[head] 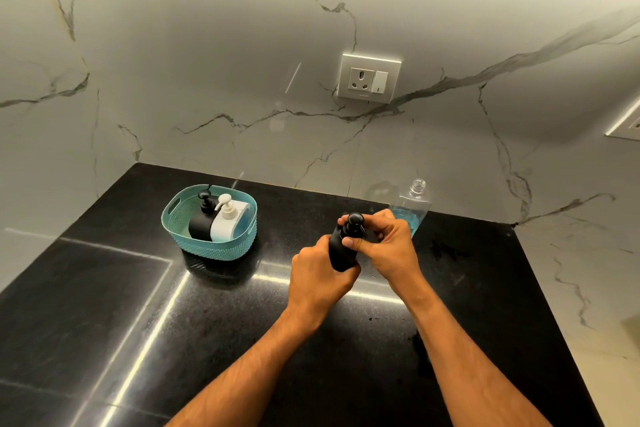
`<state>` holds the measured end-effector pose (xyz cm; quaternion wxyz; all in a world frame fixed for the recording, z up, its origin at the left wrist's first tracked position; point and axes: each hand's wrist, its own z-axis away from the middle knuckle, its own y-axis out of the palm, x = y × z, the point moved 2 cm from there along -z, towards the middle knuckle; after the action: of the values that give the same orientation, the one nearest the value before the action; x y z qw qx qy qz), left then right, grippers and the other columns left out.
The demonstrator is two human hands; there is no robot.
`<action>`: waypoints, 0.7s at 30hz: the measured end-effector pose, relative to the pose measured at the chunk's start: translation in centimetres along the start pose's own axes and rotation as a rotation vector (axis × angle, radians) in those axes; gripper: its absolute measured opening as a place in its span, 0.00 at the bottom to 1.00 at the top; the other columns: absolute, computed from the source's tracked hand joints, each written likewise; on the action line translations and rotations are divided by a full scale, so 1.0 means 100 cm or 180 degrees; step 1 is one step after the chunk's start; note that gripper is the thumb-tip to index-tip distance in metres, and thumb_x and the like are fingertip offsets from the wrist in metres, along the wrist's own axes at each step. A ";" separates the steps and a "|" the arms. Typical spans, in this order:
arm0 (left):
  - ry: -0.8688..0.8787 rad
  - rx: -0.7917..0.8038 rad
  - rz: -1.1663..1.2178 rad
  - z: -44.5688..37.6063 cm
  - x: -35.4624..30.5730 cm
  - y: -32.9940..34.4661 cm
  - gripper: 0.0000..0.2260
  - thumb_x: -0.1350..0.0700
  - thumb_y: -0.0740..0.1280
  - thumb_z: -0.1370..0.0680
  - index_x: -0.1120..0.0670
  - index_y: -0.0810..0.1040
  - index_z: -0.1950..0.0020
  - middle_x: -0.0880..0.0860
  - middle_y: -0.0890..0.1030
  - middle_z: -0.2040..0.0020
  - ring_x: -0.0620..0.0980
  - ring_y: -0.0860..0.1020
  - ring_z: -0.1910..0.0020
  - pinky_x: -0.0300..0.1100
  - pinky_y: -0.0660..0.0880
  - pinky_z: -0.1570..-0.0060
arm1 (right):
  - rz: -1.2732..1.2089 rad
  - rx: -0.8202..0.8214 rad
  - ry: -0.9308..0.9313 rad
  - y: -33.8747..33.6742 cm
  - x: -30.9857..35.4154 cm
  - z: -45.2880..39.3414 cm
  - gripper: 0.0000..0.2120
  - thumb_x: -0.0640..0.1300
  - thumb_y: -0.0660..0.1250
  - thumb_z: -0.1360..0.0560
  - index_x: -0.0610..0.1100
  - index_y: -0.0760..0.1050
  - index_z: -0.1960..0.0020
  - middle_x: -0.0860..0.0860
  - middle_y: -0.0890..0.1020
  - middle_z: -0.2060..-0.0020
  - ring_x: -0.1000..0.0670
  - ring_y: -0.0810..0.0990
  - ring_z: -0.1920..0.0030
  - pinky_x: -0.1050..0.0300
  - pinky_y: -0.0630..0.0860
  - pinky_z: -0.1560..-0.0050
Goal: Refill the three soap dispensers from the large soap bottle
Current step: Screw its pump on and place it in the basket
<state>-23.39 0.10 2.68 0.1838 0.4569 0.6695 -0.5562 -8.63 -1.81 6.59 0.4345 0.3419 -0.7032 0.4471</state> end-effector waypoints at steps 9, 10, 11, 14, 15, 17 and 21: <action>-0.0253 -0.0227 -0.0022 0.001 -0.005 0.001 0.16 0.45 0.76 0.26 0.55 0.81 0.45 0.49 0.85 0.61 0.44 0.83 0.65 0.26 0.72 0.66 | 0.0345 -0.1134 0.0134 0.024 0.004 0.007 0.23 0.42 0.87 0.41 0.43 0.86 0.47 0.46 0.82 0.54 0.52 0.82 0.54 0.62 0.81 0.52; -0.0259 -0.0227 -0.0022 0.001 -0.004 0.000 0.16 0.45 0.76 0.26 0.55 0.81 0.46 0.48 0.85 0.61 0.44 0.82 0.65 0.27 0.73 0.66 | 0.0342 -0.1082 0.0135 0.024 0.004 0.007 0.24 0.42 0.87 0.41 0.44 0.86 0.47 0.46 0.81 0.53 0.53 0.81 0.53 0.65 0.79 0.52; -0.0264 -0.0230 -0.0004 0.000 -0.003 -0.002 0.16 0.45 0.76 0.26 0.55 0.81 0.47 0.48 0.85 0.61 0.43 0.82 0.65 0.30 0.76 0.66 | 0.0307 -0.0913 0.0132 0.023 0.004 0.005 0.24 0.42 0.86 0.40 0.45 0.86 0.45 0.45 0.79 0.52 0.54 0.79 0.52 0.67 0.78 0.51; -0.0221 -0.0165 0.0047 -0.003 0.003 -0.009 0.16 0.46 0.76 0.27 0.54 0.81 0.47 0.48 0.85 0.60 0.43 0.83 0.64 0.39 0.82 0.61 | 0.0184 -0.0041 0.0070 0.014 0.004 -0.002 0.23 0.39 0.82 0.33 0.49 0.85 0.39 0.44 0.78 0.50 0.52 0.75 0.49 0.67 0.73 0.50; -0.0183 -0.0123 0.0032 -0.004 0.005 -0.010 0.16 0.46 0.76 0.28 0.54 0.81 0.46 0.48 0.85 0.60 0.43 0.83 0.64 0.37 0.82 0.61 | 0.0218 0.0167 0.0015 0.012 0.004 -0.004 0.23 0.38 0.81 0.31 0.51 0.84 0.38 0.44 0.78 0.51 0.53 0.74 0.49 0.69 0.72 0.50; -0.0130 -0.0056 0.0026 -0.004 0.005 -0.012 0.17 0.47 0.77 0.28 0.54 0.81 0.45 0.48 0.85 0.59 0.42 0.82 0.64 0.31 0.80 0.62 | 0.0261 0.0267 -0.0059 0.009 0.004 -0.007 0.23 0.36 0.80 0.31 0.51 0.84 0.38 0.43 0.78 0.52 0.52 0.74 0.50 0.69 0.72 0.51; -0.0155 -0.0099 0.0100 -0.003 0.002 -0.011 0.17 0.48 0.77 0.27 0.55 0.81 0.44 0.49 0.85 0.58 0.44 0.83 0.63 0.37 0.82 0.60 | -0.0025 -0.0173 -0.0056 0.012 0.002 -0.008 0.21 0.33 0.82 0.35 0.46 0.87 0.44 0.40 0.77 0.53 0.46 0.77 0.49 0.60 0.80 0.50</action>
<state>-24.32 0.49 3.28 0.2159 0.4508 0.6661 -0.5537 -9.56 -0.68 6.56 0.4391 0.3366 -0.7175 0.4231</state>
